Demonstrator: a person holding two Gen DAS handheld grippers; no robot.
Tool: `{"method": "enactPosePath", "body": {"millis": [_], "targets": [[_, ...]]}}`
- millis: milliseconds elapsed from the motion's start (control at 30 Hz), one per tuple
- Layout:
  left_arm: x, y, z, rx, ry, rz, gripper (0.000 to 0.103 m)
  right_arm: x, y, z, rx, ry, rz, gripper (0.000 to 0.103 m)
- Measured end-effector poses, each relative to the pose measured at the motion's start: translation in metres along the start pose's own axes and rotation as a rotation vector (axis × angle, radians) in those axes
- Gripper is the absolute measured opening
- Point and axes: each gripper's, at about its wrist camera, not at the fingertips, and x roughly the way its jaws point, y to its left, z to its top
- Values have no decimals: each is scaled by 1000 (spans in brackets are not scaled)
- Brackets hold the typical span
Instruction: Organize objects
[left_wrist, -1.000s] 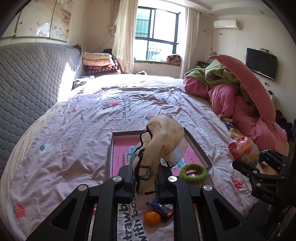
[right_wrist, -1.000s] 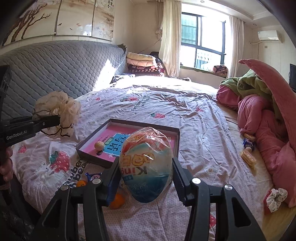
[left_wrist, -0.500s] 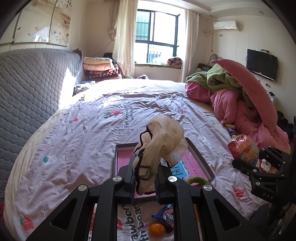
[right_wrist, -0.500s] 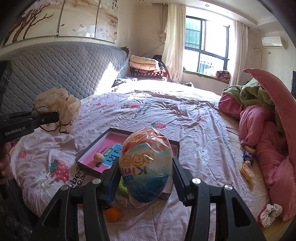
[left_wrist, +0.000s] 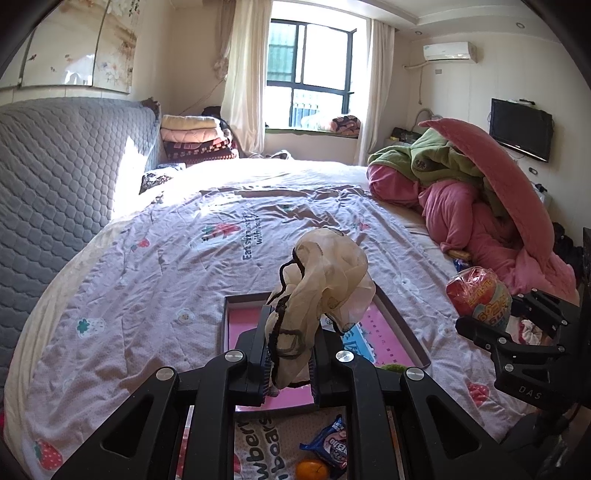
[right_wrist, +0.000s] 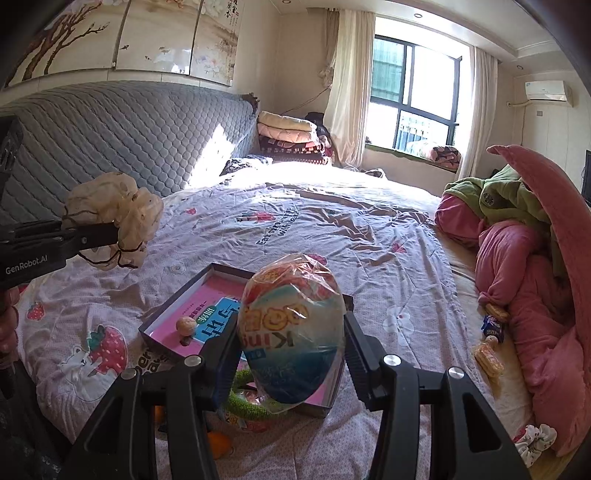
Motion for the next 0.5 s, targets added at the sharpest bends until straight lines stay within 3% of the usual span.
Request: {"method": "enactPosePath", "body": {"millis": [500], "targets": [[48, 2, -17, 0, 63, -14, 16, 40, -2, -9, 1, 51, 17, 52]]}}
